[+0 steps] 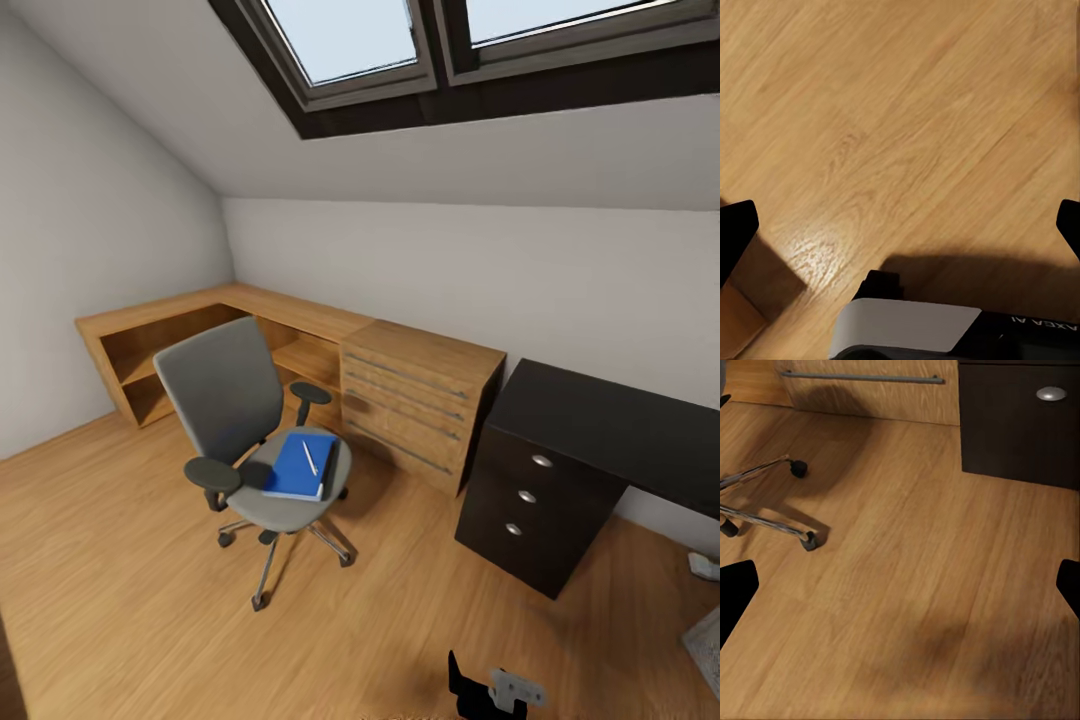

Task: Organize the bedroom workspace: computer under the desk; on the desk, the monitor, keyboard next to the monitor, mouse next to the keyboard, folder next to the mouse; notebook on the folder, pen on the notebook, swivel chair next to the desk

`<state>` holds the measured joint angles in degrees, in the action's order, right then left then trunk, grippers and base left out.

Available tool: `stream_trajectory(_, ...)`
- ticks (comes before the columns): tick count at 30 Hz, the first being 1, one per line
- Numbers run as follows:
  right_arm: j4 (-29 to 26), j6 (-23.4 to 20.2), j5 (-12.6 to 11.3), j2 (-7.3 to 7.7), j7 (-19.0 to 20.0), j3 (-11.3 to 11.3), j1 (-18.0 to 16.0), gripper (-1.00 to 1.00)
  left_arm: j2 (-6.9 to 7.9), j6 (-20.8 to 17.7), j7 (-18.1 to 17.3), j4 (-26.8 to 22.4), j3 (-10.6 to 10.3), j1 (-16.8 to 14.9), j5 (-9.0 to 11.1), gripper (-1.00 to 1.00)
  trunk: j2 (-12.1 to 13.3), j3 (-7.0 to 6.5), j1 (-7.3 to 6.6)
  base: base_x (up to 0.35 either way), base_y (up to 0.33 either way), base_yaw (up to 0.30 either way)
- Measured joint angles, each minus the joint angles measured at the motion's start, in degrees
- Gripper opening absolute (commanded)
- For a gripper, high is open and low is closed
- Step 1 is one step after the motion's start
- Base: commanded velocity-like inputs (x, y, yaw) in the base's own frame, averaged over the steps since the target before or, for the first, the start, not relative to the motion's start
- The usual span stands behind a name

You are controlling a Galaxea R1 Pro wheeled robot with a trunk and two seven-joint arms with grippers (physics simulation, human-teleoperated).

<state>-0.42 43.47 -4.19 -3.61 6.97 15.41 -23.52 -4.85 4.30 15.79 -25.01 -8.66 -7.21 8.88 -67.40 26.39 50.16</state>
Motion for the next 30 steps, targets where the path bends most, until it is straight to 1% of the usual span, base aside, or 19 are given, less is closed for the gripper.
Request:
stream_trajectory(9, -0.05, 0.0, -0.01, 0.03, 0.0, -0.06, 0.0, 1.0, 0.21, 1.08, 0.28, -0.78, 0.08, -0.03, 0.01, 1.0, 3.61, -0.97, -1.97, -0.018, 0.0, -0.175)
stream_trajectory(16, 0.05, 0.93, -0.01, 0.16, 0.0, -0.01, 0.0, 1.0, 0.27, 1.23, 0.28, -0.92, 0.1, -0.01, 0.01, 1.0, 6.43, -2.06, -3.49, -0.279, 0.0, -0.275)
stream_trajectory(21, 0.23, 4.24, -0.01, 0.17, -0.06, 0.02, 0.0, 1.0, 0.28, 1.19, 0.29, -0.93, 0.14, -0.01, 0.01, 1.0, 8.43, -3.07, -4.58, -0.315, 0.0, -0.294)
stream_trajectory(24, 0.27, 5.95, -0.06, 0.14, -0.2, 0.11, 0.01, 1.0, 0.3, 1.18, 0.28, -0.93, 0.16, -0.04, 0.01, 1.0, 9.63, -3.73, -5.26, -0.134, 0.0, -0.28)
stream_trajectory(27, 0.33, 8.39, -0.03, -0.01, -2.23, 0.22, 0.01, 1.0, 0.27, 1.12, 0.29, -0.93, 0.17, -0.03, 0.01, 1.0, 10.84, -4.42, -5.93, -0.042, 0.0, -0.262)
stream_trajectory(28, 0.37, 9.93, -0.03, -0.14, -3.84, 0.38, 0.01, 1.0, 0.25, 1.1, 0.29, -0.93, 0.17, -0.03, 0.01, 1.0, 11.24, -4.65, -6.15, -0.019, 0.0, -0.249)
stream_trajectory(30, 0.42, 11.32, 0.05, -0.23, -5.02, 0.44, 0.01, 1.0, 0.24, 1.09, 0.3, -0.93, 0.17, -0.03, 0.01, 1.0, 12.04, -5.13, -6.59, -0.011, 0.0, -0.241)
